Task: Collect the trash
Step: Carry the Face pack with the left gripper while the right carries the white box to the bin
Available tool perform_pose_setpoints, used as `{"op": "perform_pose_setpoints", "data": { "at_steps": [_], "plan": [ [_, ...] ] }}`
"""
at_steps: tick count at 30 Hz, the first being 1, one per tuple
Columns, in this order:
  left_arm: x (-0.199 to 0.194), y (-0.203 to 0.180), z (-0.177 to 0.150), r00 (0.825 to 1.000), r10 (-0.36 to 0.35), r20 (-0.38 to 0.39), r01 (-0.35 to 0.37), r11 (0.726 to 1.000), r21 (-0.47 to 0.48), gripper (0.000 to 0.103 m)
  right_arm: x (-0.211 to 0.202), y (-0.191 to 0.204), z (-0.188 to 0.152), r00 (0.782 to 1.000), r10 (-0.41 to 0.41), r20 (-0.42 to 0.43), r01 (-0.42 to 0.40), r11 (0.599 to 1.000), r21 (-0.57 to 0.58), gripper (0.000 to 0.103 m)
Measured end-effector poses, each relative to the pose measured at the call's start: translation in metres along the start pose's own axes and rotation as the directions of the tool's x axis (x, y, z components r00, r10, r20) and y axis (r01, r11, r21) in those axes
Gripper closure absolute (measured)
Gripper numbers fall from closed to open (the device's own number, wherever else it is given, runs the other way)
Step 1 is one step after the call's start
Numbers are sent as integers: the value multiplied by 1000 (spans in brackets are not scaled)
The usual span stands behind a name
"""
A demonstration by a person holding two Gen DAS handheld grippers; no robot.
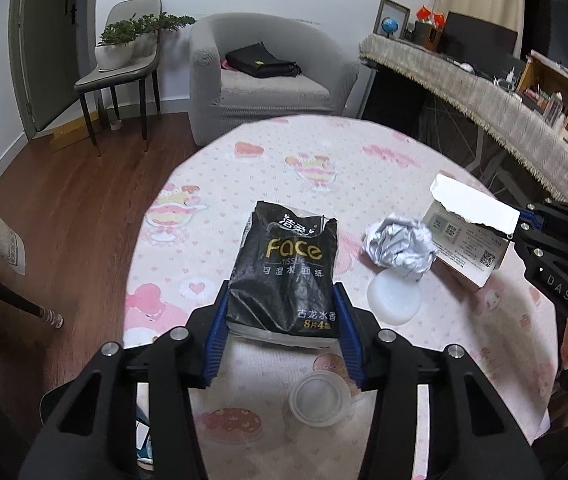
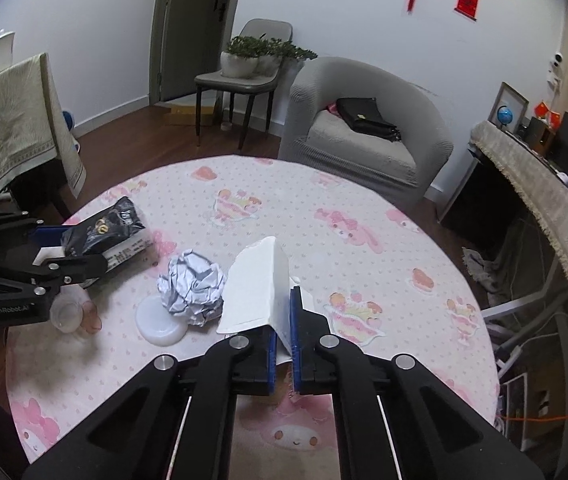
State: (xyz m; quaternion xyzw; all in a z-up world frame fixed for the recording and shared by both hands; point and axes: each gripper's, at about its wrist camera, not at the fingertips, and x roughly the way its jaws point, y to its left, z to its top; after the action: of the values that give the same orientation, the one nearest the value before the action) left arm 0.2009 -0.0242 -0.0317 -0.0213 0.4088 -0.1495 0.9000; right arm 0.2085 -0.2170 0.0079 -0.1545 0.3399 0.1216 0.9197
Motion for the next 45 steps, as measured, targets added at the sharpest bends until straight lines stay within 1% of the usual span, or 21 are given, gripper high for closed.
{"op": "perform_pose_setpoints", "data": {
  "at_steps": [8,11,14,16,20,23,27,36,43,45],
  "plan": [
    [-25,3,3,999,-5,46,5,1000,-12,52,-22,-4,9,998,-31,55,29,999,31,98],
    [-35,6,3,998,-5,66,6,1000,-18,52,-31,-4,13,997,-23,78,20,999,45,98],
    [-45,11,2,997,1,82,1,1000,-26,52,-37,0,16,995,8,100,-14,998,68,98],
    [-50,16,0,996,9,91,-5,999,-35,52,-38,3,20,994,44,105,-54,995,89,98],
    [-60,29,-4,994,36,99,-31,998,-55,52,-37,16,24,989,97,112,-109,989,102,98],
    [-69,40,-9,993,58,106,-50,996,-72,52,-34,31,28,983,147,113,-159,982,100,98],
    [-81,57,-16,990,91,108,-81,992,-94,52,-28,58,35,967,232,107,-243,964,106,98],
    [-108,101,-37,981,164,108,-147,978,-149,52,-20,121,45,943,323,83,-329,942,63,98],
    [-124,144,-64,973,218,75,-198,957,-213,52,-14,174,52,915,399,64,-401,916,24,98],
    [-127,154,-72,971,229,63,-209,951,-228,52,-12,189,53,903,425,54,-427,904,16,98]
  ]
}}
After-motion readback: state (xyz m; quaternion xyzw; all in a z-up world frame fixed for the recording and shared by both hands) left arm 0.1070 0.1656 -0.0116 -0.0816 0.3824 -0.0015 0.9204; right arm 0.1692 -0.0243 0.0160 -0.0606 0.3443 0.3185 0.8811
